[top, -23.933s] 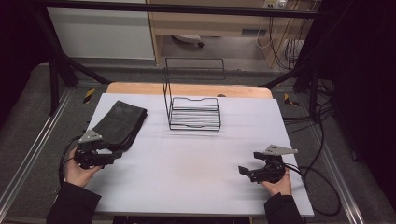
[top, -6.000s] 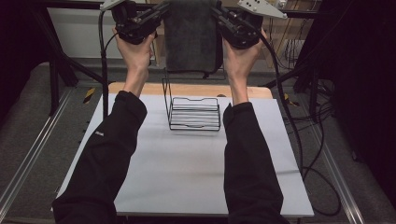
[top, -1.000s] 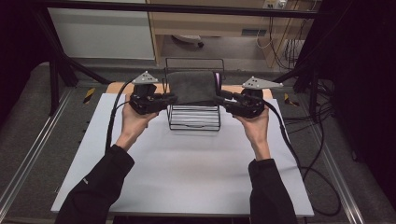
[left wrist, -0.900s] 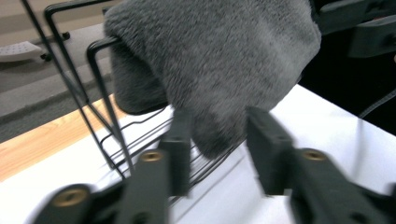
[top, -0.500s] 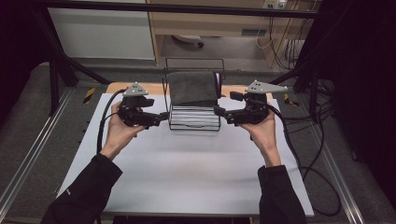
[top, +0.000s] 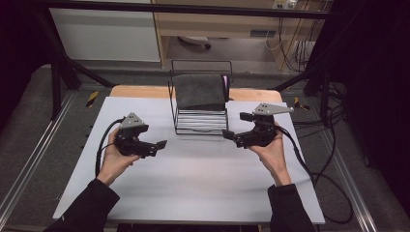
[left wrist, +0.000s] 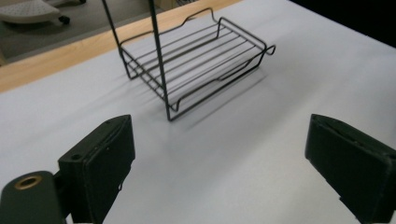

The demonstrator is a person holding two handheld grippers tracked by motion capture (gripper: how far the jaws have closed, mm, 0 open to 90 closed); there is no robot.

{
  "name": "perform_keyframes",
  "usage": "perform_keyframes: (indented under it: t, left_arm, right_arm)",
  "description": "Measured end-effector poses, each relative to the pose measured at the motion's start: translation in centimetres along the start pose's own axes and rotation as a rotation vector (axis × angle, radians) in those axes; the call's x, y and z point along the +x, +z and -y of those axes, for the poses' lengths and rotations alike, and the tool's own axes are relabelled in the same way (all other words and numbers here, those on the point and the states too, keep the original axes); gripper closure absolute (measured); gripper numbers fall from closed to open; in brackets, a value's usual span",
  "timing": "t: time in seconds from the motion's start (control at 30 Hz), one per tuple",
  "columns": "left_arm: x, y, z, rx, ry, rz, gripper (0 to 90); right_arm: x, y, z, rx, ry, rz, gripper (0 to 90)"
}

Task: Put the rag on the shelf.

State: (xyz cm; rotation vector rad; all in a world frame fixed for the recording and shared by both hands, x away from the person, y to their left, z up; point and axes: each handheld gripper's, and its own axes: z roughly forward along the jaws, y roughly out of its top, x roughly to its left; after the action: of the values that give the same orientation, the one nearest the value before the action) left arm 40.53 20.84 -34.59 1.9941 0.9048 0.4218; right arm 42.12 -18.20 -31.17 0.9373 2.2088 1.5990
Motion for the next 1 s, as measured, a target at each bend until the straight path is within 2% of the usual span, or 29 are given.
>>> perform_keyframes:
  t: [0.1,0.23,0.33,0.53,0.77,1.0]
  left_arm:
    - [0.2,0.0,1.5,0.006,-0.006,-0.020,7.8]
    - [0.5,0.1,3.2,0.011,-0.030,-0.018,8.1]
    - [0.6,0.1,4.4,0.035,-0.016,-0.028,9.0]
    - [1.0,0.0,6.7,0.040,-0.035,-0.025,9.5]
    - [1.7,-0.4,9.2,0.059,-0.043,0.001,9.4]
    - [2.4,-0.9,11.2,0.075,-0.045,0.015,8.6]
  right_arm:
    - [-0.1,0.1,1.5,0.011,0.007,-0.008,0.6]
    - [-0.5,0.5,3.7,0.064,0.005,0.002,0.5]
    - [-0.8,0.5,5.3,0.075,0.012,-0.004,0.5]
    - [-1.6,0.3,8.6,0.113,0.054,0.001,0.5]
    - [-2.6,-1.0,11.9,0.132,0.102,0.027,0.5]
    - [-3.4,-2.8,13.8,0.135,0.113,0.048,0.5]
